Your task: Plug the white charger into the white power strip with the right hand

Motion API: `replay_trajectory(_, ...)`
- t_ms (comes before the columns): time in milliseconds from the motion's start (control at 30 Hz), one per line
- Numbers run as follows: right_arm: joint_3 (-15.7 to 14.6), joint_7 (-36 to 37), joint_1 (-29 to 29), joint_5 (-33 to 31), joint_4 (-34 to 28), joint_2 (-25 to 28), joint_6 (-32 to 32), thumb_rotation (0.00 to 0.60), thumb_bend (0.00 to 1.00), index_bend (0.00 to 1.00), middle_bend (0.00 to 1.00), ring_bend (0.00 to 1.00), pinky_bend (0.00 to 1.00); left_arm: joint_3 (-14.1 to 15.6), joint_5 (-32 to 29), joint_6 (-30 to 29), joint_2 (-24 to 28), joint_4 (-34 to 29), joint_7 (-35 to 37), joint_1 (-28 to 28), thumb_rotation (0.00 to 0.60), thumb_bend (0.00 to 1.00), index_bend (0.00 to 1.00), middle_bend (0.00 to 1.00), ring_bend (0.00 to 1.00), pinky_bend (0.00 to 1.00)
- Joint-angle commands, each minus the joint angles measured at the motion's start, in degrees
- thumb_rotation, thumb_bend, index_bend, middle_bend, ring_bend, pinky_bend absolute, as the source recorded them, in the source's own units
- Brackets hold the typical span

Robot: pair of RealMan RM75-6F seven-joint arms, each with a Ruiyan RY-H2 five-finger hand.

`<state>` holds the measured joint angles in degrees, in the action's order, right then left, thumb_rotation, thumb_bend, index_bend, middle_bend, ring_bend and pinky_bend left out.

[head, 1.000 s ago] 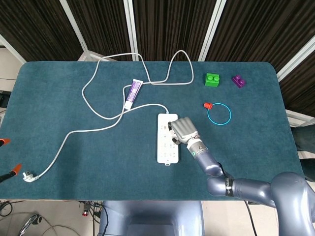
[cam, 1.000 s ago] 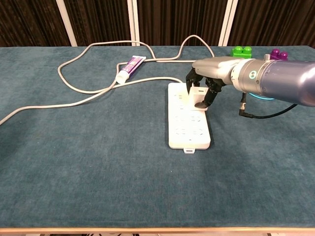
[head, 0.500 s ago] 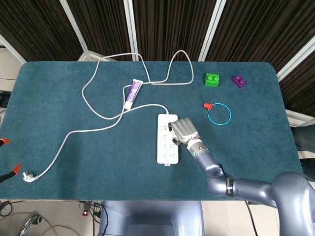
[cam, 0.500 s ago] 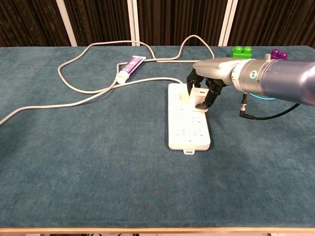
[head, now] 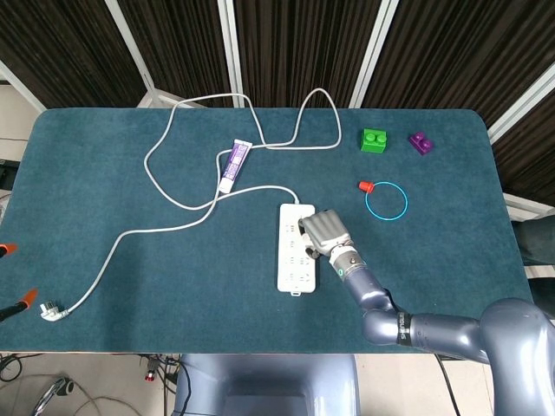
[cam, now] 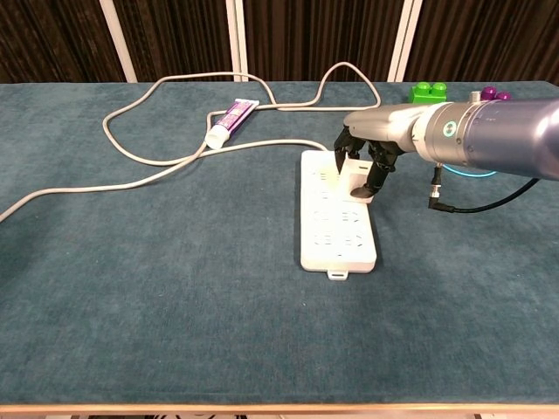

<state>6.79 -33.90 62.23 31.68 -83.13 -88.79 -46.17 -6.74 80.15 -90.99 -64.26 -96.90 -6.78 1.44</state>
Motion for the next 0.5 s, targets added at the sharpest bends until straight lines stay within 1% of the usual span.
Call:
replay_trajectory(33,0.1,0.0,0.18,-0.57,-0.53,0.38,0.02,0.6,0.45,0.63,0.48,0.47,0.34,0.04,0.04,0.02,0.01,0.0,-0.01,0.0,0.6,0.13,0.27,0.08,0.03,0.09)
replay_trajectory(267,0.0,0.22,0.46,-1.47,-1.31,0.89,0.14,0.6,0.41,0.56,0.38,0.36,0.29,0.03,0.01,0.04,-0.01,-0.04,-0.09,0.01,0.6,0.13,0.27,0.08,0.03,0.09)
replay_trajectory(333,-0.11,0.25,0.54,-1.51,-1.36,0.94,0.12,0.6,0.39,0.51,0.34,0.32,0.27,0.01,-0.04,0.01,0.0,-0.05,-0.13,-0.01,0.6,0.13,0.27,0.08,0.03,0.09)
replay_trajectory(467,-0.13,0.47,0.63,-1.44,-1.69,1.15,0.05,0.6,0.34,0.41,0.29,0.28,0.25,0.02,-0.05,0.01,-0.01,-0.06,-0.17,-0.01,0.6,0.13,0.27,0.08,0.03,0.09)
replay_trajectory(500,-0.12,0.55,0.65,-1.4,-1.73,1.22,0.05,0.6,0.33,0.37,0.27,0.28,0.25,0.02,-0.05,0.0,-0.01,-0.07,-0.2,-0.01,0.6,0.13,0.27,0.08,0.03,0.09)
